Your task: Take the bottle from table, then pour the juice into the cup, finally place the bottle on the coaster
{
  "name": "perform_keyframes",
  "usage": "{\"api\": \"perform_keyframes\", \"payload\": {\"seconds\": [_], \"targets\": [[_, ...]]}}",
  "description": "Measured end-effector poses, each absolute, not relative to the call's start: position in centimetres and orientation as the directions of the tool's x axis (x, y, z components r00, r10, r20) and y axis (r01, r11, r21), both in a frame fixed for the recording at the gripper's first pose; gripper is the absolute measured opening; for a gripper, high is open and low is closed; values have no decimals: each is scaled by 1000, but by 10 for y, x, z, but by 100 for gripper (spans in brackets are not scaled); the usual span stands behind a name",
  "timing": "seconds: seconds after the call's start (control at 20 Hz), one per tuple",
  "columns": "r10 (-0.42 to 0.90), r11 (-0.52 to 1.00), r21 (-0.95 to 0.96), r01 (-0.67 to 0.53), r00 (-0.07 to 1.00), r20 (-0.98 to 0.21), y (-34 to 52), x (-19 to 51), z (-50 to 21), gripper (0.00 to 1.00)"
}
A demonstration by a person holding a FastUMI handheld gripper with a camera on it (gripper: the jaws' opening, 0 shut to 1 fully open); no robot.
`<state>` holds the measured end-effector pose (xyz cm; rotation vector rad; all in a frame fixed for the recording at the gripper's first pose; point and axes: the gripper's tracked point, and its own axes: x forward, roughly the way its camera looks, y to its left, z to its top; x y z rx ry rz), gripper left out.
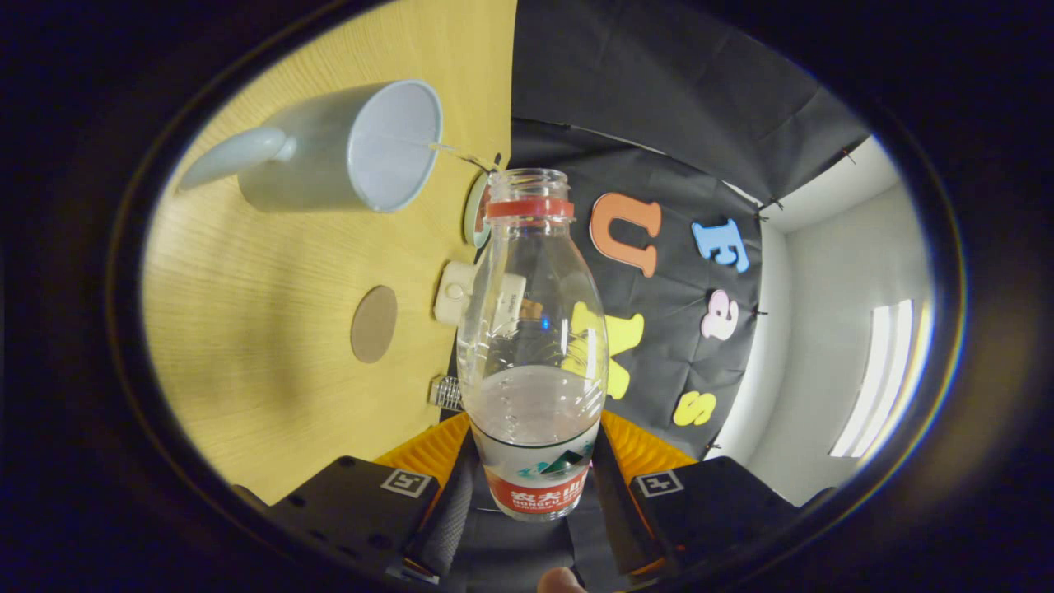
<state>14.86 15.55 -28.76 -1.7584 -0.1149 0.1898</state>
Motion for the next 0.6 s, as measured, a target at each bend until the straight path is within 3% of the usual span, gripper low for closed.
{"api": "perform_keyframes", "payload": {"seconds": [0.6], "targets": [[197,-235,-972,-3,979,-51,159,149,-283,75]]}}
